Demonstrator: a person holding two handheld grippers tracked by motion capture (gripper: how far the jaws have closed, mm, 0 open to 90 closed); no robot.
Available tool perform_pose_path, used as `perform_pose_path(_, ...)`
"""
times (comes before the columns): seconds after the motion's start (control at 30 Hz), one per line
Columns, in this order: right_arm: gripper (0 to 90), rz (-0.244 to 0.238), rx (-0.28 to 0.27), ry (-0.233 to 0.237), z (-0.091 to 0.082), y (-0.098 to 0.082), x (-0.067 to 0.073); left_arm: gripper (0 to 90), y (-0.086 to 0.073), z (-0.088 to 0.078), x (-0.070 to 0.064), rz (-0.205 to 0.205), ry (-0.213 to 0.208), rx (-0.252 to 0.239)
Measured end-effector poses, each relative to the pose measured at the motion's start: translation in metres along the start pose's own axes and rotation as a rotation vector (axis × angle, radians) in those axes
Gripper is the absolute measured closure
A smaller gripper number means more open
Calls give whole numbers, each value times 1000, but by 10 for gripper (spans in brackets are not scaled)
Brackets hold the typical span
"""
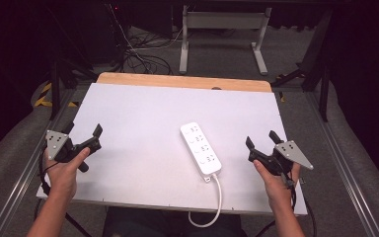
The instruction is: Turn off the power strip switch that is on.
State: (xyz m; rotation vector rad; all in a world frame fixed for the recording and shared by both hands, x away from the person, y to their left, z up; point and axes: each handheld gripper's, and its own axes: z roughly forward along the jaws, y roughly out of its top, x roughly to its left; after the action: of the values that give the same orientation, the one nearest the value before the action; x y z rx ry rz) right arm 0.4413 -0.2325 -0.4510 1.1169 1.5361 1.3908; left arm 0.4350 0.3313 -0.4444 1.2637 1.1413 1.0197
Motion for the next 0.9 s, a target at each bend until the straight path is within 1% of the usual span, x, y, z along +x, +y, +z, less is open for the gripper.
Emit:
perform_pose_path(0.17, 162, -3, 0, 2, 0, 0, 0, 39, 0, 0, 0, 0, 1, 2)
perform_pose_path(0.27, 177, -3, 1, 1, 0, 0, 0, 39, 0, 0, -1, 0, -1, 2)
perform_pose_path(0.37, 220, -2, 0, 10, 0, 0, 0, 39, 0, 0, -1, -1, -1, 2)
perform_pose_path(0.47, 243, -5, -1, 13, 0, 0, 0, 40, 0, 0, 0, -3, 2, 2)
perform_pose_path(0.57, 299, 2, 0, 22, -1, 1, -1, 40, -1, 1, -1, -7, 1, 2)
perform_pose_path(0.63, 381, -5, -4, 33, -1, 1, -2, 40, 0, 1, 0, -4, 0, 2)
perform_pose_path(0.7, 498, -12, -10, 43, -2, 2, -2, 42, 0, 1, 0, -3, 0, 2)
perform_pose_path(0.8, 645, -19, -14, 67, -2, 3, -1, 42, 0, 0, 0, -4, 0, 1)
perform_pose_path(0.9, 787, -38, -17, 78, -4, 5, 0, 42, 0, 1, 0, -2, -1, 2)
